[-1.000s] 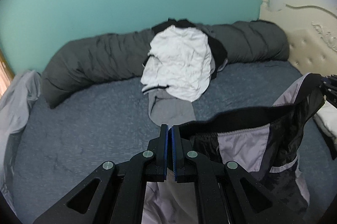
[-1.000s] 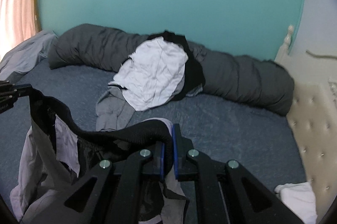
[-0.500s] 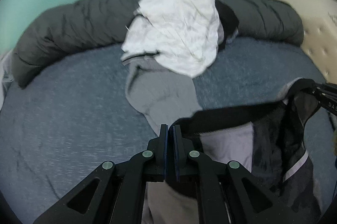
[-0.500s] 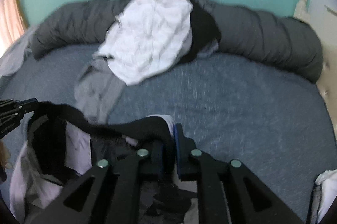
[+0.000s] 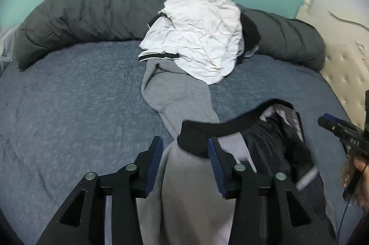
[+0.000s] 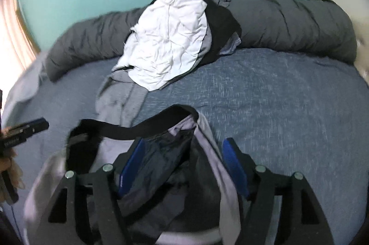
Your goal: Fold clothes
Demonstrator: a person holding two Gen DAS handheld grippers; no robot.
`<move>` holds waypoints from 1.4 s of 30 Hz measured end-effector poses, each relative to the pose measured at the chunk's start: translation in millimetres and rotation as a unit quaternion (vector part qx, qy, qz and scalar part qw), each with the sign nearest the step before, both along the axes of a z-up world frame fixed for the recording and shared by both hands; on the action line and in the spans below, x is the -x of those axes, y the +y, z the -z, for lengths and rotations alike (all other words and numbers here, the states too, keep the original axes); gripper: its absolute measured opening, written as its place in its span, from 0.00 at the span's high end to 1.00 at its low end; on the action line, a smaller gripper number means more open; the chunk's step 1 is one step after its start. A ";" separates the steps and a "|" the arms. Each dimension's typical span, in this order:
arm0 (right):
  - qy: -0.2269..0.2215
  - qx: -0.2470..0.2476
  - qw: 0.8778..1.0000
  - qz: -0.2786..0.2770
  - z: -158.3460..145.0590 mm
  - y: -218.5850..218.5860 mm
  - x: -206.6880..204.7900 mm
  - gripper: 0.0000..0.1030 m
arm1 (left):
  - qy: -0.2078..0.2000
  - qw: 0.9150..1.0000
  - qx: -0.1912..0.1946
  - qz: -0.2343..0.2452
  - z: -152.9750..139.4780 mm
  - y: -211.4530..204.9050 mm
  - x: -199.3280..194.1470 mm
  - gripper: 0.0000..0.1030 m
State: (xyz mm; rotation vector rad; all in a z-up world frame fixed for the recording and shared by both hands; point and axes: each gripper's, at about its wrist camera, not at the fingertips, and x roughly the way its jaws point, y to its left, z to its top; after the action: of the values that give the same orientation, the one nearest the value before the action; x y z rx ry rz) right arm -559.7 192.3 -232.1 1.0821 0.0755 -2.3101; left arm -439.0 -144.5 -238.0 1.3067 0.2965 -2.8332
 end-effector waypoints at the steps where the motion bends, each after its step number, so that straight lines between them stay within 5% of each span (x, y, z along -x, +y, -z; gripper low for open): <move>1: -0.007 0.014 1.000 0.001 -3.1 8.8 -9.0 0.29 | 0.001 1.000 -0.002 0.002 -4.5 -1.2 -13.4 0.47; 7: -0.029 0.045 0.999 0.006 -8.2 63.0 -73.0 0.25 | -0.002 1.000 -0.028 0.003 -11.0 -2.9 -105.7 0.47; 22: -0.112 0.025 0.993 0.039 33.3 207.4 -193.4 0.25 | -0.073 0.996 -0.048 -0.003 44.4 17.3 -278.8 0.47; 31: -0.168 0.012 0.986 0.017 65.7 227.9 -231.1 0.25 | -0.095 0.993 -0.071 -0.015 61.6 16.5 -337.2 0.47; 42: -0.216 0.029 0.975 0.039 97.6 231.4 -236.9 0.25 | -0.089 0.992 -0.084 -0.038 56.3 1.6 -361.8 0.47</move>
State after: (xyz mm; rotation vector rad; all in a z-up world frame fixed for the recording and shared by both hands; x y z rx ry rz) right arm -322.7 423.7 -329.7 1.5536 -0.2051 -2.0761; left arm -77.2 -143.0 -294.4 1.5296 0.5760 -2.6566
